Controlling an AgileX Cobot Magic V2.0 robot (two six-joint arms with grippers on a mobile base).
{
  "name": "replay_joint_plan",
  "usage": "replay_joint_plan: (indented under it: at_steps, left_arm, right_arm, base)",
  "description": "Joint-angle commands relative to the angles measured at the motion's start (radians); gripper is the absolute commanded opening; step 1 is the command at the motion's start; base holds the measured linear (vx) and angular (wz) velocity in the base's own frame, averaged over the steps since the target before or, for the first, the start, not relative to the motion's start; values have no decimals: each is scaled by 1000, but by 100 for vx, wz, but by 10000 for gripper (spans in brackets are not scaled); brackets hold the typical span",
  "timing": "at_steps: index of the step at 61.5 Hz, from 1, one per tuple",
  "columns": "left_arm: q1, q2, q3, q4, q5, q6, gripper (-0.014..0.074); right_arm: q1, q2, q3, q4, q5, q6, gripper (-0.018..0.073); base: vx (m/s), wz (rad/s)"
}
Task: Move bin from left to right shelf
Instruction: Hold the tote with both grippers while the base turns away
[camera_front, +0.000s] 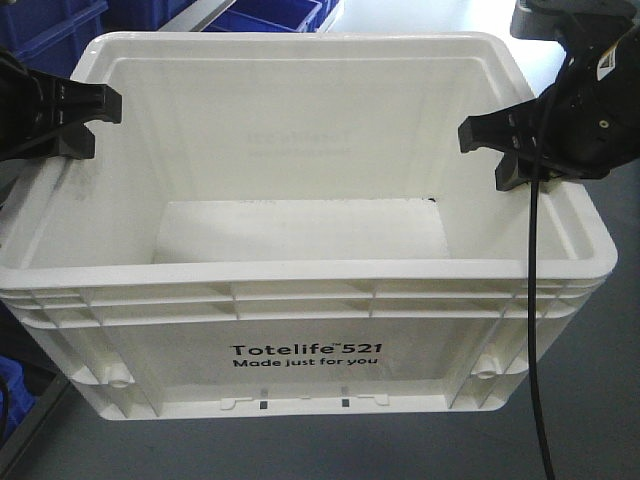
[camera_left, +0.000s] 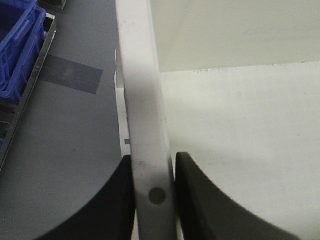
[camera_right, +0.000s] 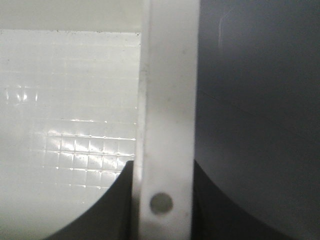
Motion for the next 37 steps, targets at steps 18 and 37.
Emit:
replay_joint_plan:
  at_steps: [18, 37]
  left_arm:
    - [4, -42, -33, 69, -82, 15, -6]
    - [4, -42, -33, 69, -82, 15, -6]
  right_arm:
    - [-7, -55, -37, -48, -72, -19, 50]
    - [-7, -55, -37, -48, -72, -19, 50]
  base:
    - [10, -36]
    - [15, -40]
